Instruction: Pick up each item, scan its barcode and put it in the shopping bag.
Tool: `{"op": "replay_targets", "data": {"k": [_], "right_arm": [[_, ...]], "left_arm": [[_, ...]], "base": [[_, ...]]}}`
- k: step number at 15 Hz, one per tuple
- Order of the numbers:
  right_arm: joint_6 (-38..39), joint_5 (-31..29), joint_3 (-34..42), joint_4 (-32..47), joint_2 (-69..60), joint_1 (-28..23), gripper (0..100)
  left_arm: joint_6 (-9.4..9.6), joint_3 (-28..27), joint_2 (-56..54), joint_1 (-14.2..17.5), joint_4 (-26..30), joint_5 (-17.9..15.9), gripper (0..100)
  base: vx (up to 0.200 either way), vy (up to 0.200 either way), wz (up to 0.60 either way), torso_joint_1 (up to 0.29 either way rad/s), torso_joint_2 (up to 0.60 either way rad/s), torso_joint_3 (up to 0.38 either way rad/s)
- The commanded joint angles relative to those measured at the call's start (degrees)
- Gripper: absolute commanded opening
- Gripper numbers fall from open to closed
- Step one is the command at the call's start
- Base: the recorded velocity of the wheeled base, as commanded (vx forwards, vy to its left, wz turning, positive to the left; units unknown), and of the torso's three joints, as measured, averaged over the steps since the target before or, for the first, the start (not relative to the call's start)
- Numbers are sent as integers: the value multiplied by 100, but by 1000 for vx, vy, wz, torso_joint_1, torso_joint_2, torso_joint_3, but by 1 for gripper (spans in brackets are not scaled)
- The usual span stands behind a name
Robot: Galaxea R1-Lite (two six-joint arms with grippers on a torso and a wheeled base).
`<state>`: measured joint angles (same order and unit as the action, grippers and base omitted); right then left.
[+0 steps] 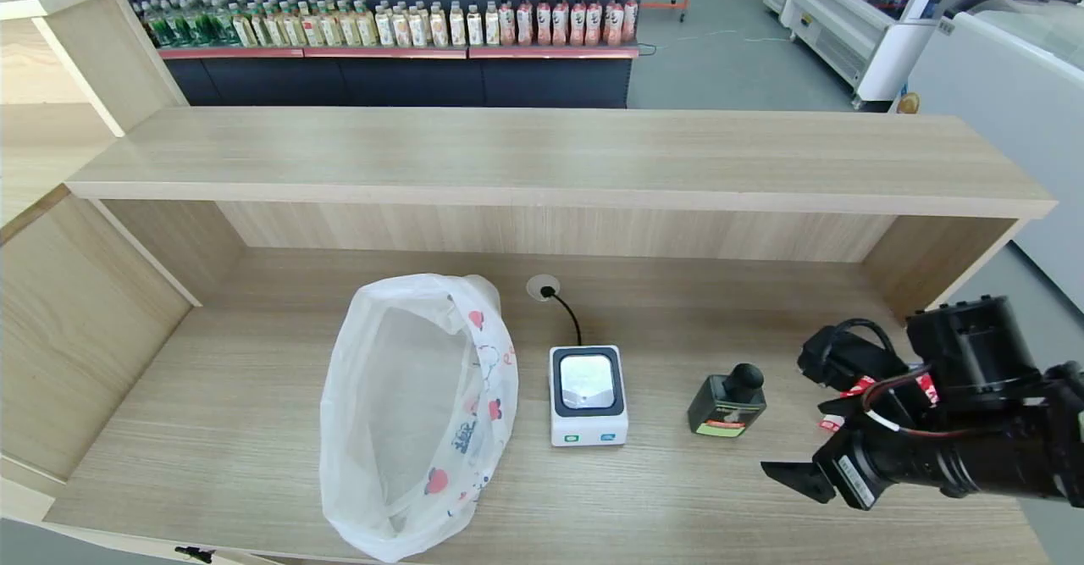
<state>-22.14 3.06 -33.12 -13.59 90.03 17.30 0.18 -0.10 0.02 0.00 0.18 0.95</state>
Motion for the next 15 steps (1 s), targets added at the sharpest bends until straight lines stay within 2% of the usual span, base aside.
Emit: {"op": "replay_targets", "data": {"k": [1,3,7,15], "right_arm": [[-370,-16,-186,-425,744,10,100],[-722,46,-362,-451,1008,10,100],[-739,415,-731,-785,1535,37,100],[-748,582,-1645,-856,2300,476,100]], "left_arm": [[-1,1,-2,0,-1,2,100],[-1,1,-2,0,-1,2,100],[-1,1,-2,0,-1,2,100],[-1,1,-2,0,-1,2,100]], "base": [[0,0,0,0,0,0],[0,0,0,0,0,0],[0,0,0,0,0,0],[0,0,0,0,0,0]]}}
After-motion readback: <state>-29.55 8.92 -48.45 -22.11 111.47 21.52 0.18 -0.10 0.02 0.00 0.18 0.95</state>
